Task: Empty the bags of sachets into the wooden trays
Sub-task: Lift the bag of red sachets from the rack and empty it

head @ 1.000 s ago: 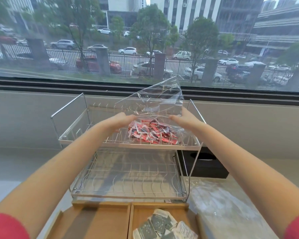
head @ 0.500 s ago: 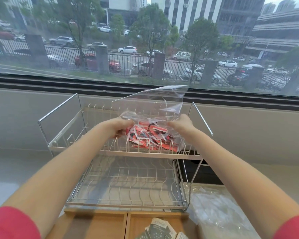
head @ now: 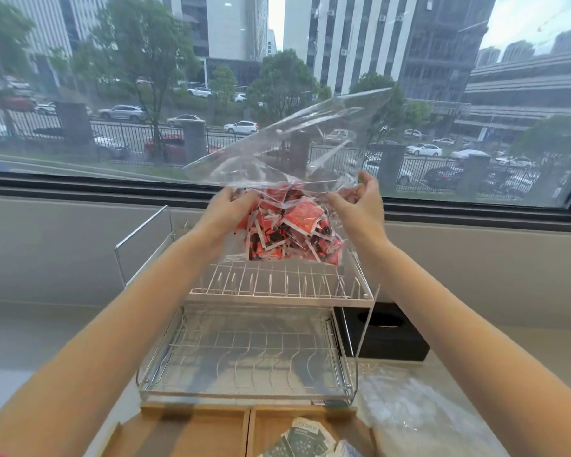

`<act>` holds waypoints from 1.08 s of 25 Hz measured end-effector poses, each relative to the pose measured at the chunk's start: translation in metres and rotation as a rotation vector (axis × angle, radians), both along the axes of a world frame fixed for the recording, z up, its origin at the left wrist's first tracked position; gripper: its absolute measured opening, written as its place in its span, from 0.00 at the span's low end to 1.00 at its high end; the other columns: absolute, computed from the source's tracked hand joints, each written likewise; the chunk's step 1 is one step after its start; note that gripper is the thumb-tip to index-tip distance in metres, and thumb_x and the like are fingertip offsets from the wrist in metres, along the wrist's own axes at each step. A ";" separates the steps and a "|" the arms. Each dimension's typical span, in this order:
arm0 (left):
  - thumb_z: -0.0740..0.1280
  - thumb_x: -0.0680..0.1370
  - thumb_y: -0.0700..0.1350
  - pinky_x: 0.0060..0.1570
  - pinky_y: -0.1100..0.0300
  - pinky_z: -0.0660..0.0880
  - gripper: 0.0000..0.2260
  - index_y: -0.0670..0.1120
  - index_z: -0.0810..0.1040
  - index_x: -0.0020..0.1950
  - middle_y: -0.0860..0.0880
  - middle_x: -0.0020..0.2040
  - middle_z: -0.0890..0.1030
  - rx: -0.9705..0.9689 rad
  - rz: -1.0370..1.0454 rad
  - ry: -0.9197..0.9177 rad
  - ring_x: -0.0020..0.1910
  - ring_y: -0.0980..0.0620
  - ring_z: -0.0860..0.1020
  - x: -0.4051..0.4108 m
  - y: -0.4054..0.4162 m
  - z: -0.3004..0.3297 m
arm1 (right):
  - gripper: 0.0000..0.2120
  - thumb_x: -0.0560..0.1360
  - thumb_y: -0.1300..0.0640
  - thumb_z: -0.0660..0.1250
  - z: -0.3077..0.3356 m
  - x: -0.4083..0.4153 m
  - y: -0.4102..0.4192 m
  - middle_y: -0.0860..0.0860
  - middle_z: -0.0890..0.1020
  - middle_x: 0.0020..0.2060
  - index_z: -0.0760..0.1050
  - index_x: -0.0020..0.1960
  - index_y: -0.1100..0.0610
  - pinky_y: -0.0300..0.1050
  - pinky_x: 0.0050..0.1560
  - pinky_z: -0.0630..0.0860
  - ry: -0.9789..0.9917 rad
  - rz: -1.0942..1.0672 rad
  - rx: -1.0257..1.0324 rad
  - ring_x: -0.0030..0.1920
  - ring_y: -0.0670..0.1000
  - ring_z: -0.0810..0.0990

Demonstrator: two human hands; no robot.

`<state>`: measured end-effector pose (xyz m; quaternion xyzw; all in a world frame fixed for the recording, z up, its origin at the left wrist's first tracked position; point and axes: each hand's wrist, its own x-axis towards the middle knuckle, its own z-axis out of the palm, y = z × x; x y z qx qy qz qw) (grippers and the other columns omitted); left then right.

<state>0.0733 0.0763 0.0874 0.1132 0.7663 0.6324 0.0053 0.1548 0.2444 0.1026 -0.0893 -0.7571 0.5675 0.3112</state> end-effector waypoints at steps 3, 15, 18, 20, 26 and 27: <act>0.62 0.74 0.46 0.56 0.49 0.74 0.03 0.48 0.71 0.46 0.43 0.53 0.79 0.130 0.005 0.040 0.49 0.47 0.78 0.055 -0.017 0.006 | 0.33 0.72 0.58 0.68 -0.002 0.049 -0.011 0.47 0.74 0.45 0.55 0.72 0.56 0.38 0.48 0.72 0.018 0.063 -0.033 0.46 0.46 0.73; 0.61 0.74 0.41 0.37 0.58 0.74 0.05 0.47 0.75 0.41 0.48 0.40 0.79 0.212 0.018 -0.264 0.36 0.52 0.78 0.206 -0.052 -0.152 | 0.17 0.71 0.58 0.69 -0.166 0.193 -0.018 0.52 0.79 0.45 0.69 0.58 0.56 0.39 0.48 0.74 -0.339 0.198 -0.199 0.50 0.51 0.78; 0.61 0.75 0.38 0.41 0.60 0.70 0.07 0.49 0.75 0.42 0.49 0.40 0.78 0.210 -0.010 -0.314 0.40 0.52 0.75 0.218 -0.057 -0.180 | 0.12 0.69 0.57 0.70 -0.198 0.206 -0.016 0.58 0.79 0.48 0.72 0.50 0.58 0.49 0.56 0.73 -0.429 0.164 -0.199 0.53 0.56 0.78; 0.61 0.75 0.40 0.45 0.59 0.71 0.06 0.51 0.74 0.46 0.49 0.46 0.79 0.206 -0.021 -0.332 0.45 0.52 0.76 0.222 -0.062 -0.188 | 0.09 0.69 0.56 0.71 -0.208 0.209 -0.014 0.55 0.78 0.49 0.72 0.45 0.51 0.47 0.58 0.72 -0.464 0.157 -0.211 0.55 0.54 0.77; 0.62 0.75 0.47 0.49 0.63 0.70 0.05 0.57 0.74 0.47 0.57 0.49 0.77 0.084 0.004 -0.144 0.50 0.60 0.76 0.219 -0.068 -0.179 | 0.07 0.72 0.56 0.67 -0.193 0.206 0.005 0.49 0.77 0.44 0.71 0.47 0.52 0.38 0.49 0.71 -0.354 0.173 -0.189 0.47 0.48 0.76; 0.62 0.75 0.48 0.49 0.66 0.71 0.05 0.58 0.74 0.48 0.58 0.49 0.77 0.056 0.018 -0.097 0.49 0.65 0.76 0.219 -0.067 -0.176 | 0.05 0.72 0.56 0.67 -0.187 0.204 0.008 0.49 0.78 0.43 0.71 0.45 0.52 0.39 0.50 0.71 -0.329 0.173 -0.161 0.47 0.47 0.77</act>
